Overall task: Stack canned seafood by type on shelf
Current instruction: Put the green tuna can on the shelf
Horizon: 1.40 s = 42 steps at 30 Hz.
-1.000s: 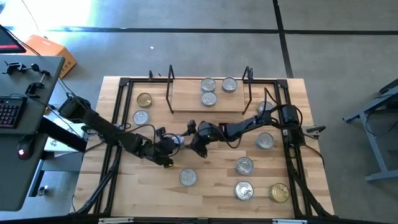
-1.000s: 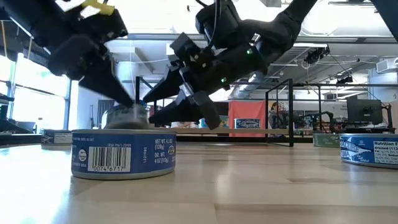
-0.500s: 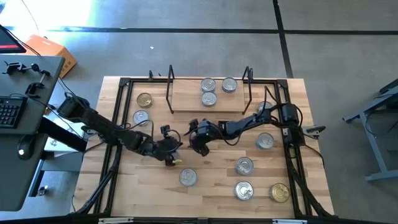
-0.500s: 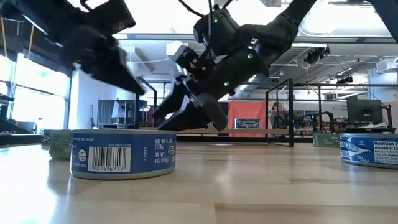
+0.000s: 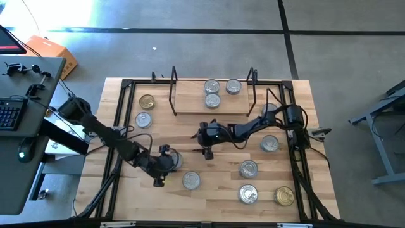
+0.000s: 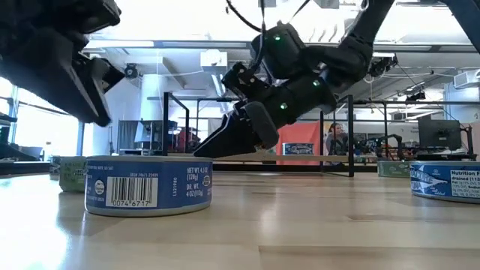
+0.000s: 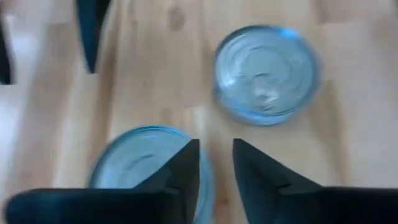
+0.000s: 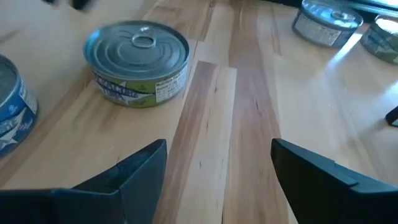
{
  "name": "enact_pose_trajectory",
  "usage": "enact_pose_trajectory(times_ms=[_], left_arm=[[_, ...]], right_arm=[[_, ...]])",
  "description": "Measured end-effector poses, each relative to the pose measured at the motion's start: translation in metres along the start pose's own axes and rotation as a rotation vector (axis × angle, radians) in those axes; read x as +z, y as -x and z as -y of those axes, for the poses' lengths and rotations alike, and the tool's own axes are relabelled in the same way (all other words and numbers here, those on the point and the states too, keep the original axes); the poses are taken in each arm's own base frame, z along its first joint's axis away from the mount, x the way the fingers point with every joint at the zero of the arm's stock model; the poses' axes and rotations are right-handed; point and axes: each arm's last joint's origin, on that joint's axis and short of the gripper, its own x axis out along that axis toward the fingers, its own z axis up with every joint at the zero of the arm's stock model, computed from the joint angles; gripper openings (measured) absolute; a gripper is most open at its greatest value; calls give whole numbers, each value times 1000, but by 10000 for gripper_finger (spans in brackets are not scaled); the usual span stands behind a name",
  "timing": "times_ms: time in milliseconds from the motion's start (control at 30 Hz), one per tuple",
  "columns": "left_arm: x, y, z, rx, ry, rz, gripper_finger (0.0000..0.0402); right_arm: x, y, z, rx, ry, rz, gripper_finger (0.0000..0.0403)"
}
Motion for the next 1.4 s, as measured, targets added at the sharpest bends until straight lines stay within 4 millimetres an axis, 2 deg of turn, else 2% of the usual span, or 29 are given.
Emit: enact_pose_trajectory(times_ms=[133, 267, 400, 600, 800, 900, 1033, 1100, 1267, 1400], left_arm=[[-12, -11, 1, 31, -60, -57, 133], [-18, -21, 4, 3, -72, -104, 140], [-20, -27, 3, 59, -81, -102, 107], [-19, -28, -4, 118, -104, -98, 12], [-24, -23, -13, 238, -93, -60, 2], [-29, -18, -18, 259, -51, 23, 1], [-42, -13, -26, 237, 11, 203, 1], [-49, -10, -30, 210, 42, 301, 1], [-70, -3, -43, 152, 90, 482, 0], [-81, 1, -52, 115, 93, 547, 0]], right_arm=[[-5, 2, -1, -4, -17, 16, 281], [-6, 3, -2, -3, -33, 13, 281], [-5, 3, -1, -4, -31, 18, 281], [-4, 3, -1, -5, -9, 20, 281], [9, 10, -4, -8, 106, 59, 281], [13, 10, -10, -6, 251, 70, 281], [14, 8, -16, -8, 551, 61, 281], [14, 8, -17, -14, 646, 67, 281], [16, 8, -13, -49, 754, 79, 281], [17, 9, -5, -60, 740, 107, 281]])
